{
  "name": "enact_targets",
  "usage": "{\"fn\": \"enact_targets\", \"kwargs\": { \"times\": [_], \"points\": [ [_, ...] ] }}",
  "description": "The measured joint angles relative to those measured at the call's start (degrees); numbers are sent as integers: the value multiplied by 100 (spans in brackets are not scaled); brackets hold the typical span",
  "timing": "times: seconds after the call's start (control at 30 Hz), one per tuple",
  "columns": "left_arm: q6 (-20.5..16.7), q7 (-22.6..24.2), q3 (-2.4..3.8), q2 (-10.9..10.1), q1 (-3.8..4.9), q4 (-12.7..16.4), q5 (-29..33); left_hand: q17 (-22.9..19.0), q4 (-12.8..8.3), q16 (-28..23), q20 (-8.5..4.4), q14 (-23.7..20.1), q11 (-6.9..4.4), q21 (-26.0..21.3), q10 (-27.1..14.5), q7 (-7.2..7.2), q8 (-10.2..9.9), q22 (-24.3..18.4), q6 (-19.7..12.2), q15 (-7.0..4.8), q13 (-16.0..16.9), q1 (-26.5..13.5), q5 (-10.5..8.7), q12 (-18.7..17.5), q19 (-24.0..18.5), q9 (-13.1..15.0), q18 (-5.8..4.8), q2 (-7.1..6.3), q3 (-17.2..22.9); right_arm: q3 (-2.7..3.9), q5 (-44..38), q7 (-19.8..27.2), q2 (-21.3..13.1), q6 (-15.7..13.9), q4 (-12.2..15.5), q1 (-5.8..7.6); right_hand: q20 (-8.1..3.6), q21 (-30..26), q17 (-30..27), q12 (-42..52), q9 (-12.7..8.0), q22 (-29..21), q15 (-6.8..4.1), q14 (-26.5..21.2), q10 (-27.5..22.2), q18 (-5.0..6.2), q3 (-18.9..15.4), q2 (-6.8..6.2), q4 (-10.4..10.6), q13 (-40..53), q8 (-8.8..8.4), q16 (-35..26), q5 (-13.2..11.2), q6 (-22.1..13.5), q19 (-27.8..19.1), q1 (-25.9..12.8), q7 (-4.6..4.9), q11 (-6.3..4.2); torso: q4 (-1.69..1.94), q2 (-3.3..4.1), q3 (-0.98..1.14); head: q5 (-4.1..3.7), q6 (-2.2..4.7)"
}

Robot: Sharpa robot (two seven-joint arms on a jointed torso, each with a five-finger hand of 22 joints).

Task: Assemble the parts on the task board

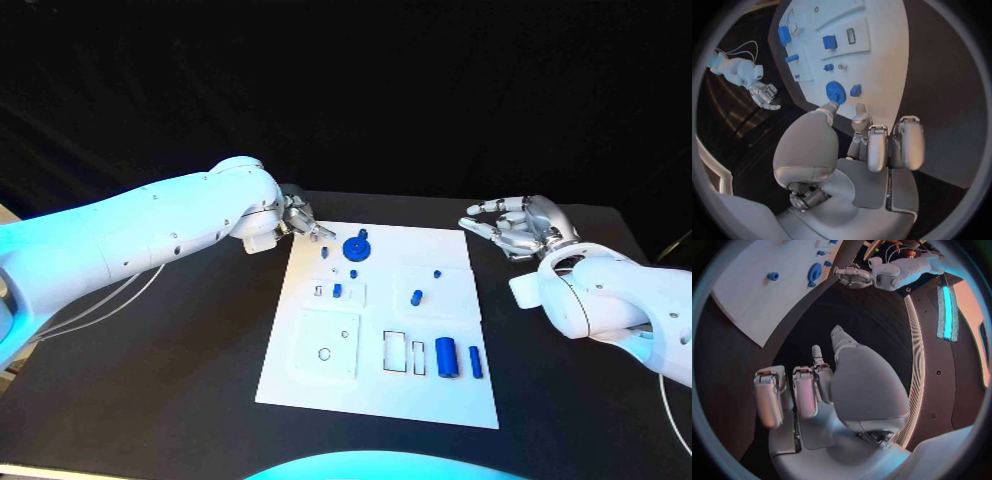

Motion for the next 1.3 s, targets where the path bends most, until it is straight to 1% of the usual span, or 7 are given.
{"fn": "enact_targets", "kwargs": {
  "times": [0.13,0.37,0.4,0.6,0.93,1.23,1.3],
  "points": [
    [127,6,-53,116,0,-178,-45,0,16,0,23,0,0,0,0,0,-23,0,0,0,17,0,0,0,23,-18,0,0,-16,0,1,0,2,0,1,1,0,0,0,0,0,0,0,0,0,0,0,0,0,0,0,0,0,0,0,0,0,0,-4,1,3,7,-12],
    [317,10,-115,265,-4,-429,-90,0,16,0,23,0,0,0,0,17,-23,0,17,0,17,-31,0,0,23,-39,0,31,-16,0,1,0,9,0,5,1,0,0,-1,0,0,-1,0,0,0,0,0,0,0,0,0,0,0,0,0,0,0,0,-4,4,2,12,-36],
    [336,11,-119,278,-4,-452,-92,0,16,0,23,0,0,0,0,22,-23,0,22,0,17,0,0,0,23,-48,0,61,-16,0,1,0,9,0,5,1,0,0,-1,0,0,-1,0,0,0,0,0,0,0,0,0,0,0,0,0,0,0,0,-4,4,2,12,-39],
    [421,21,-130,330,-5,-545,-90,0,16,0,22,0,0,0,0,22,-23,0,22,0,35,0,0,23,23,-59,0,61,-16,0,2,0,22,0,4,1,0,0,-1,0,-1,-1,0,0,0,0,0,0,0,0,0,0,0,0,0,0,0,0,-3,-4,3,4,-61],
    [476,47,-136,365,-5,-584,-20,0,16,23,43,0,0,25,1,2,-23,4,110,0,92,105,0,73,43,-129,0,167,-16,0,2,0,52,3,-9,1,0,0,-2,0,-1,-2,0,0,0,0,0,0,0,0,0,0,0,0,0,0,0,0,3,-15,2,1,-76],
    [520,78,-163,401,-5,-587,42,3,16,23,42,0,-22,25,23,-9,-23,4,137,-1,100,134,0,101,43,-156,0,195,-16,0,2,0,64,5,-13,1,0,0,-2,0,5,-3,0,0,0,0,-16,0,16,0,0,0,0,0,0,0,0,0,2,-17,6,-3,-77],
    [532,84,-170,415,-5,-594,52,5,16,23,63,0,-21,45,23,-9,-23,4,137,-1,100,134,0,101,63,-156,1,195,-16,0,2,0,66,5,-14,1,0,0,-2,0,5,-3,0,0,0,0,-16,0,16,0,0,0,0,0,0,0,0,0,0,-17,6,-5,-76]
  ]
}}
